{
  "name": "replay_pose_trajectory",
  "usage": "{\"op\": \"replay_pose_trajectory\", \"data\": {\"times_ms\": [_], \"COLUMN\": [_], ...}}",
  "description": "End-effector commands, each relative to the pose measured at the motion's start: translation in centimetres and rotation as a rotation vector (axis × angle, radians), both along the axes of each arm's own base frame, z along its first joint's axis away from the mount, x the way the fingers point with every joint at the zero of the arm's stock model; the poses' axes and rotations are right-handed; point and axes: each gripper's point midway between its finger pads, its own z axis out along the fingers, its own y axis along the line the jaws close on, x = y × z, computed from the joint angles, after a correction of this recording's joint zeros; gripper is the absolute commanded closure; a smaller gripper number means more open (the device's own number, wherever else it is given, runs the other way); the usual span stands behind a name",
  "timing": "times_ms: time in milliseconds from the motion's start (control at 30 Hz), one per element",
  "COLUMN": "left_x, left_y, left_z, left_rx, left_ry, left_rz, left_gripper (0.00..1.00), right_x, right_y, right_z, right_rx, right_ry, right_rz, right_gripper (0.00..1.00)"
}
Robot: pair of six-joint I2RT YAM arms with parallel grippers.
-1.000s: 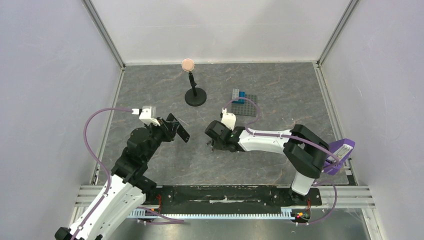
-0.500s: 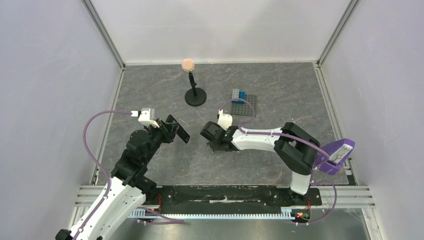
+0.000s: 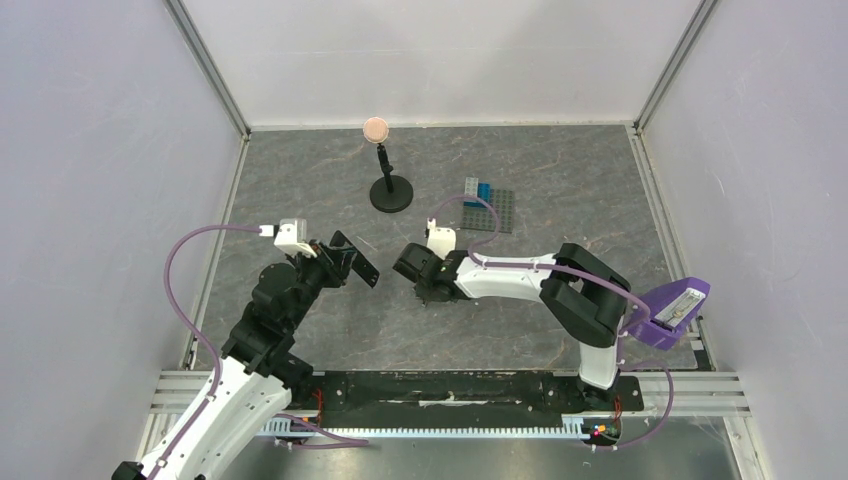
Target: Load the batteries into the remote control
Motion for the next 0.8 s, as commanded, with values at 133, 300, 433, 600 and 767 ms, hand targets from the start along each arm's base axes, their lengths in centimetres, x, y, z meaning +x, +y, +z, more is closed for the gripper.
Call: {"op": "replay_pose_trajectory", "data": {"times_ms": [133, 300, 433, 600, 767], "left_x": [0.4, 0.3, 0.1, 0.0, -0.1], "left_y": [0.3, 0.4, 0.1, -0.1, -0.3], "left_z": [1.5, 1.5, 1.5, 1.5, 1.1], "left_rx": [-0.045, -0.046, -0.049, -0.046, -0.043], "left_ry": [-0.048, -0.048, -0.05, -0.049, -0.04], "left_rz": [0.033, 0.035, 0.018, 0.007, -0.002], "left_gripper": [0.98, 0.98, 0.98, 0.98, 0.98], "right_x": [-2.0, -2.4, -2.8, -2.1, -1.0], "right_y": [-1.6, -1.1, -1.0, -0.2, 0.3], "right_z": [-2.1, -2.3, -3.4, -2.7, -0.1], "right_rx": [-0.108, -0.087, -0.092, -0.073, -0.025], "right_ry": [0.069, 0.092, 0.119, 0.09, -0.002], "right_rz": [0.026, 0.033, 0.039, 0.053, 0.088], "right_gripper": [0.58, 0.66, 0.78, 0.95, 1.0]}}
